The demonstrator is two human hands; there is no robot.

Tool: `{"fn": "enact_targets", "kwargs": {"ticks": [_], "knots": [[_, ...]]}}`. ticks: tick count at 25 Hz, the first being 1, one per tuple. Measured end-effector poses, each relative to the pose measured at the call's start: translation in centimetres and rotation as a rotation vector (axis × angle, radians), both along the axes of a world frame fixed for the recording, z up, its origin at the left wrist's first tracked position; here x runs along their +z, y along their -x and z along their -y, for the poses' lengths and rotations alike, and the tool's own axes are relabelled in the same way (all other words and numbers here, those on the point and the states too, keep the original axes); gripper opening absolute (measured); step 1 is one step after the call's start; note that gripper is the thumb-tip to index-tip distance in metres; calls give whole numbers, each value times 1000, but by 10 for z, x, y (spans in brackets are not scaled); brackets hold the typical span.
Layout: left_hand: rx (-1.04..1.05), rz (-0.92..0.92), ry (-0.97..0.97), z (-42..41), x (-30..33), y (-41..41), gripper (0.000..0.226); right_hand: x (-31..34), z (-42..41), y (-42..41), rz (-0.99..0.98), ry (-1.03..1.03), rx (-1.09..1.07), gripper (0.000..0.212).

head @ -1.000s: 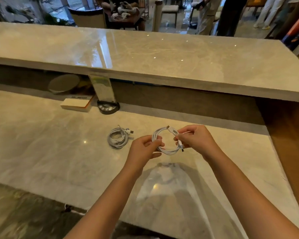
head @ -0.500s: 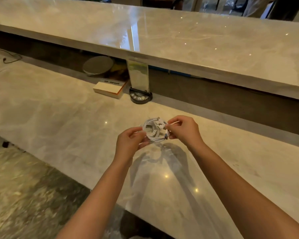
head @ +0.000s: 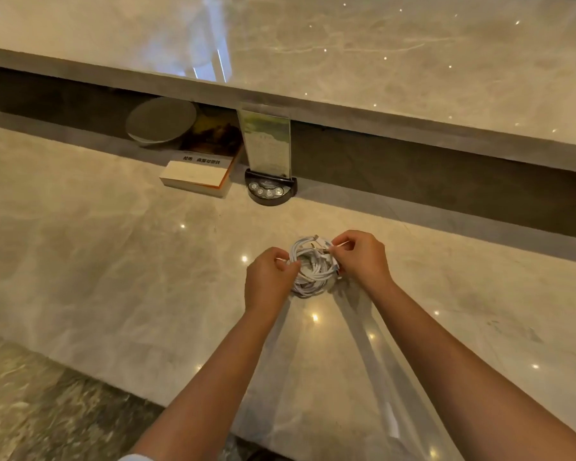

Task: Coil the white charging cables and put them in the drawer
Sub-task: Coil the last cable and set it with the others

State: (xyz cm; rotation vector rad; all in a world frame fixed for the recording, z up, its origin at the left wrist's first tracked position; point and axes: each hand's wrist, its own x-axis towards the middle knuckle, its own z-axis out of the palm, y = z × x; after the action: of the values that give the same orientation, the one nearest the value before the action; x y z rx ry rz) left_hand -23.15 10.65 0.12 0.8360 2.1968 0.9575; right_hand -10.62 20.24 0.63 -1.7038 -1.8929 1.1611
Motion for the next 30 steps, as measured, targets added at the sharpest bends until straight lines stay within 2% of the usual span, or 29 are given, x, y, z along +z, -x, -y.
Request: {"fn": "enact_targets", "kwargs": {"ticks": [3,6,10,12,14,16,20,22,24,30], "knots": [[-62,-105,14,0,-8,8,21,-4,5,7,86,-90,25,10],[-77,-28,22,0,-9,9,15,-9,13,5,81,-148,14,11],[-67,13,8,2,-10,5,18,-22,24,-3,-19,-255,-56,10],[-57,9,7,3,-9,3,19,-23,25,-2,-79,-169,-84,9],[-62,-8,-5,4,-5,2,17,-20,24,2,-160,10,-97,6],[-62,-10,-8,4,1,1,19,-17,23,2,-169,81,-85,6],[-40,68,26,-1,10,6,25,-1,17,-6,-119,-1,-38,6],[-7,136,21,-6,12,13,21,8,9,0,-106,-37,-11,7],[-3,181,25,-11,12,21,16,10,2,10,-65,-38,12,8],[-30,225,114,-9,-2,27,21,-11,6,19,0,22,-1,15]]}}
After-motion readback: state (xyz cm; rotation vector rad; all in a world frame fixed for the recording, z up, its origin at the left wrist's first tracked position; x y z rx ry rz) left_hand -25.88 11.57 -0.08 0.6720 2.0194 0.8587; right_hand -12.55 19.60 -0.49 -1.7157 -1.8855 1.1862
